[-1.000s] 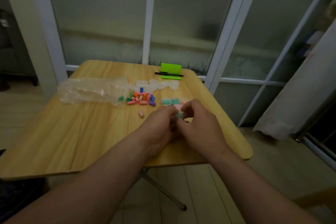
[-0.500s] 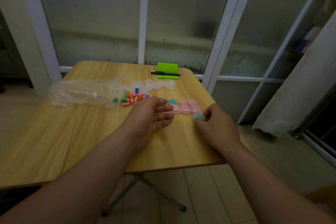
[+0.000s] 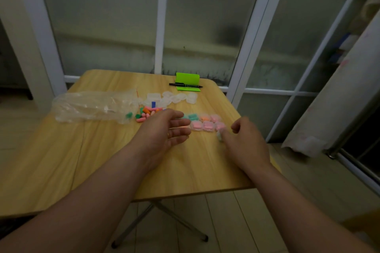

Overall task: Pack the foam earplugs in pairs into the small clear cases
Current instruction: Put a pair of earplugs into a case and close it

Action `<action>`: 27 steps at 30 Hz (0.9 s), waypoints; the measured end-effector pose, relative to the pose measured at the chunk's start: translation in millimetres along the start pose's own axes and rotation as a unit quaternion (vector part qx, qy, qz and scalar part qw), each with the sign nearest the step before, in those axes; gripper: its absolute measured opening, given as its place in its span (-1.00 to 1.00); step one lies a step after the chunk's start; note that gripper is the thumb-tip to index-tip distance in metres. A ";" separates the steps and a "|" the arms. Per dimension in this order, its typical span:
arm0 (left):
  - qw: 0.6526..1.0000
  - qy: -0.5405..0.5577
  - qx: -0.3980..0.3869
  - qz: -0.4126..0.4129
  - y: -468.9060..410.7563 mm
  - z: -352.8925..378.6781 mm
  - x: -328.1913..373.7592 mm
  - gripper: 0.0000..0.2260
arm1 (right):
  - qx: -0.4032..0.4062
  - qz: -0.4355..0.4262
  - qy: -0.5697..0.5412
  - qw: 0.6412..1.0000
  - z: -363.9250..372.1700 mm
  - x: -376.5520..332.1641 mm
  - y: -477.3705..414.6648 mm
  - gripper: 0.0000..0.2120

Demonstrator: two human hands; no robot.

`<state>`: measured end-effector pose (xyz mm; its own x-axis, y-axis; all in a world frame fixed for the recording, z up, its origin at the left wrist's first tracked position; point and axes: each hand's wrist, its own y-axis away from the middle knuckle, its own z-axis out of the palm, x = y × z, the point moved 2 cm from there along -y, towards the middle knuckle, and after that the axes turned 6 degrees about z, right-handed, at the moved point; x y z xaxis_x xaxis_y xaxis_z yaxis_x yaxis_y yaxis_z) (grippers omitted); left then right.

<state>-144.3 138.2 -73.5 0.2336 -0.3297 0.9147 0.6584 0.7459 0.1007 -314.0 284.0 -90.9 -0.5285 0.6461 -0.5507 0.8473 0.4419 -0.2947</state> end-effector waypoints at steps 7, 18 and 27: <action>0.998 0.007 0.055 0.042 -9.1 -26.5 22.4 -0.74 | 0.007 -0.056 -0.064 0.996 0.7 -24.3 -7.5 -0.83; 0.989 0.087 0.088 0.085 -22.1 -46.3 57.7 -0.80 | -0.089 -0.130 0.018 0.987 53.0 -93.9 -82.1 -0.70; 0.984 0.091 0.103 0.114 -34.2 -75.7 77.8 -0.79 | -0.164 -0.170 0.205 0.950 109.5 -130.9 -130.4 -0.42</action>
<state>-94.6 43.2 -35.4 0.4943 -0.2245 0.8398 0.4192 0.9079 -0.0040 -349.4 73.6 -65.9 -0.8021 0.5893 -0.0968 0.5970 0.7955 -0.1041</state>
